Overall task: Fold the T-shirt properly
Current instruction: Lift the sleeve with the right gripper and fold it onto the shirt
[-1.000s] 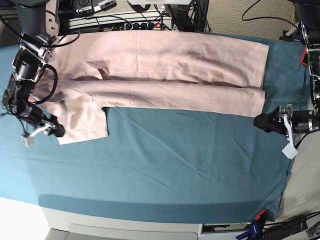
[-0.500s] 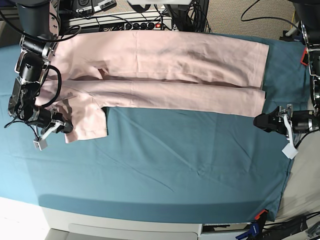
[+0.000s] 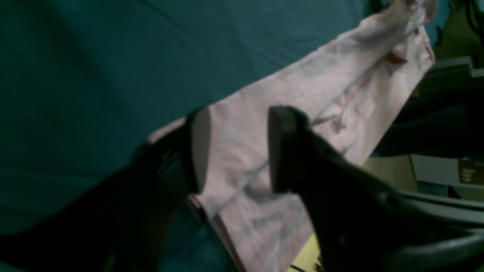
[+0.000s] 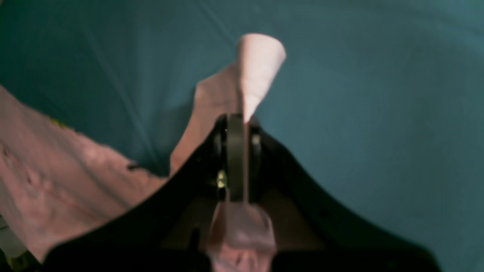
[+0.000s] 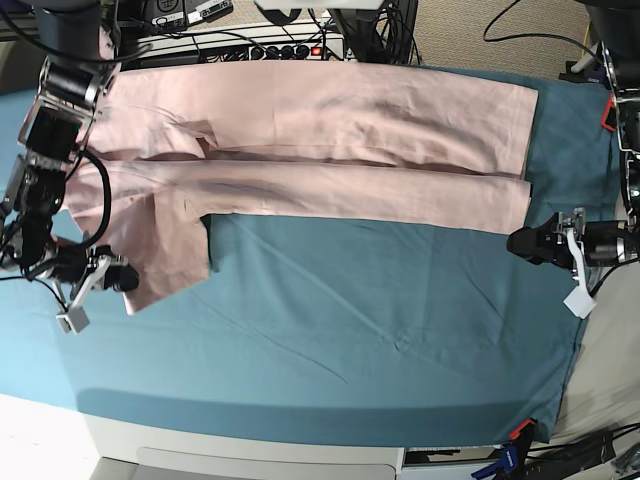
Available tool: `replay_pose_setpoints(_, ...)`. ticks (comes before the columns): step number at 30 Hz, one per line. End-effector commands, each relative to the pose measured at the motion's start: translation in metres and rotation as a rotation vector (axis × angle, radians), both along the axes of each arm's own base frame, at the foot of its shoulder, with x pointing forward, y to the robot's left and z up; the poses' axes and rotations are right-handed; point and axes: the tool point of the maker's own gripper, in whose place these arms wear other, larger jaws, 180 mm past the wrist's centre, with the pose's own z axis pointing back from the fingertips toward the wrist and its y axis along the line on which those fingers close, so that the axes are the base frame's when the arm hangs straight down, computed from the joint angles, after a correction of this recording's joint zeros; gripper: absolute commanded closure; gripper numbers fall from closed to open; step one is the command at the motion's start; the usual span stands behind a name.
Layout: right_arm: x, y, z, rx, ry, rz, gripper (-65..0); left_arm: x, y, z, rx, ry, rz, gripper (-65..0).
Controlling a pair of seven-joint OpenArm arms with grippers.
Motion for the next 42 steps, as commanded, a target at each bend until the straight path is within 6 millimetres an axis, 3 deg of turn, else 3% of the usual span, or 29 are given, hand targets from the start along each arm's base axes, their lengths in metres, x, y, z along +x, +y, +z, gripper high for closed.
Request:
replay_pose_setpoints(1,0.003,-0.004,0.013,-0.014,-0.044,0.000,0.0,0.009,0.006,0.018,-0.001,-0.053,0.005,-26.3)
replay_pose_setpoints(10,-0.079,0.026,-0.024,-0.099,0.026,0.133,0.0,0.009,0.006,0.018,-0.001,-0.053,0.005,-26.3)
replay_pose_setpoints(18,-0.159,0.058,-0.039,-0.182,0.097,0.278,0.0,0.009,0.006,0.018,-0.001,-0.053,0.005,-26.3)
replay_pose_setpoints(23,-0.193,0.072,-0.050,-0.171,0.150,0.311,0.0,0.009,0.006,0.018,-0.001,-0.053,0.005,-26.3)
replay_pose_setpoints(28,-0.210,0.083,-0.059,-0.128,0.186,0.304,0.0,0.009,0.006,0.018,-0.001,-0.053,0.005,-26.3)
replay_pose_setpoints(35,-0.211,0.088,-0.061,-0.108,0.185,0.297,0.0,0.009,0.006,0.018,-0.001,-0.053,0.005,-26.4)
replay_pose_setpoints(39,-0.210,0.091,-0.059,-0.089,0.177,0.299,-25.6,0.009,0.006,0.018,-0.002,-0.053,0.005,-26.4)
replay_pose_setpoints(42,-0.209,0.107,-0.049,0.009,0.147,0.314,-26.6,0.009,0.005,0.017,-0.004,-0.050,0.004,-26.4)
